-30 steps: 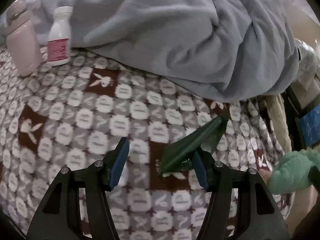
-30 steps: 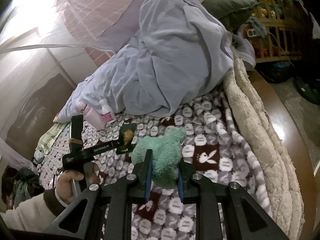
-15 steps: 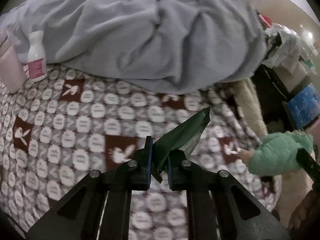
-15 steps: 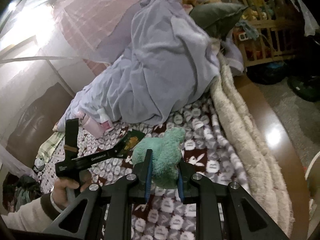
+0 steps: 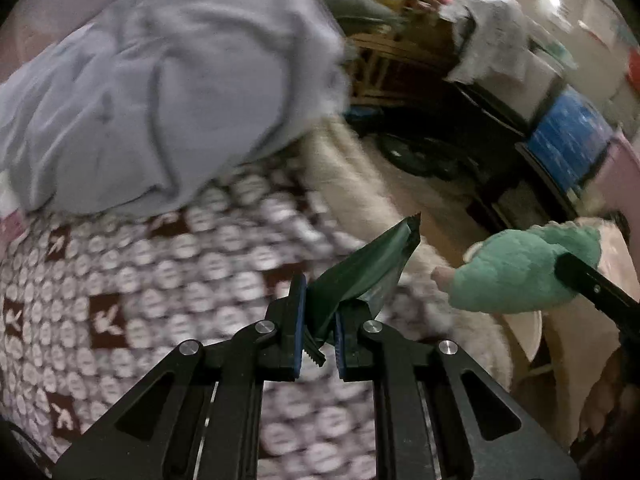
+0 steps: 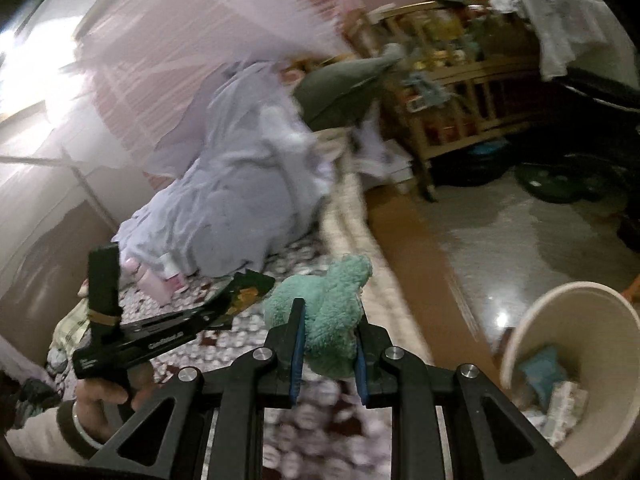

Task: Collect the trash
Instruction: 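Lift and carry the snack packet and green plush over the white bucket, then open both tools to drop the snack packet and green plush into the bucket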

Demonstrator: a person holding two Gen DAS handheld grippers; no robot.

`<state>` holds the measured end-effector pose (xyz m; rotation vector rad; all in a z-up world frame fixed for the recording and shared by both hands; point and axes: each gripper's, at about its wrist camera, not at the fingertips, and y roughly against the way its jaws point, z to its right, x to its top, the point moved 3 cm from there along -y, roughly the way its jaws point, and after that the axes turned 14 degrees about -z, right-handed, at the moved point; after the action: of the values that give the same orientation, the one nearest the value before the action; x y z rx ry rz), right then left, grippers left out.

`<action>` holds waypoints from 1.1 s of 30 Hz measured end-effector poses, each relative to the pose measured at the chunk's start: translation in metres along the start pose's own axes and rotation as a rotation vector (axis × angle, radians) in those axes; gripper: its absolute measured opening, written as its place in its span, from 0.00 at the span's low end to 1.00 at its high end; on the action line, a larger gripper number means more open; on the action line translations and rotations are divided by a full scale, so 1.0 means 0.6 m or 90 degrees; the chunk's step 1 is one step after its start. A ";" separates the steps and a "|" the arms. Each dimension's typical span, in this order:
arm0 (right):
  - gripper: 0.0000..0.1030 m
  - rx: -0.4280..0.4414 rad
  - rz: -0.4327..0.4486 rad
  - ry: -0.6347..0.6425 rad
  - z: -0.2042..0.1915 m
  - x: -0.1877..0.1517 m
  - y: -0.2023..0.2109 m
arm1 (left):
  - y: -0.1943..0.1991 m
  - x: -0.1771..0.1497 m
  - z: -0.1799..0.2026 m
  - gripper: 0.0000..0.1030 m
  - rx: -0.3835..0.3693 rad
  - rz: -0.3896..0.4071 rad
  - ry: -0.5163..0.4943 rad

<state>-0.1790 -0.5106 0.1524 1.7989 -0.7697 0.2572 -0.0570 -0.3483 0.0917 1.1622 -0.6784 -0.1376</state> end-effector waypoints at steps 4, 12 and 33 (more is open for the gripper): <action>0.19 -0.043 0.014 -0.033 0.061 -0.014 0.035 | -0.018 0.009 0.082 0.09 -0.015 -0.011 -0.047; 0.19 -0.120 0.021 -0.106 0.181 -0.043 0.081 | -0.068 0.021 0.223 0.09 -0.049 -0.040 -0.122; 0.49 -0.240 -0.024 -0.232 0.343 -0.102 0.072 | -0.160 0.028 0.404 0.64 -0.165 -0.124 -0.174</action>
<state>-0.2923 -0.6825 0.0777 1.5123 -0.9654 -0.2364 -0.1560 -0.5888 0.0689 0.9645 -0.7614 -0.5421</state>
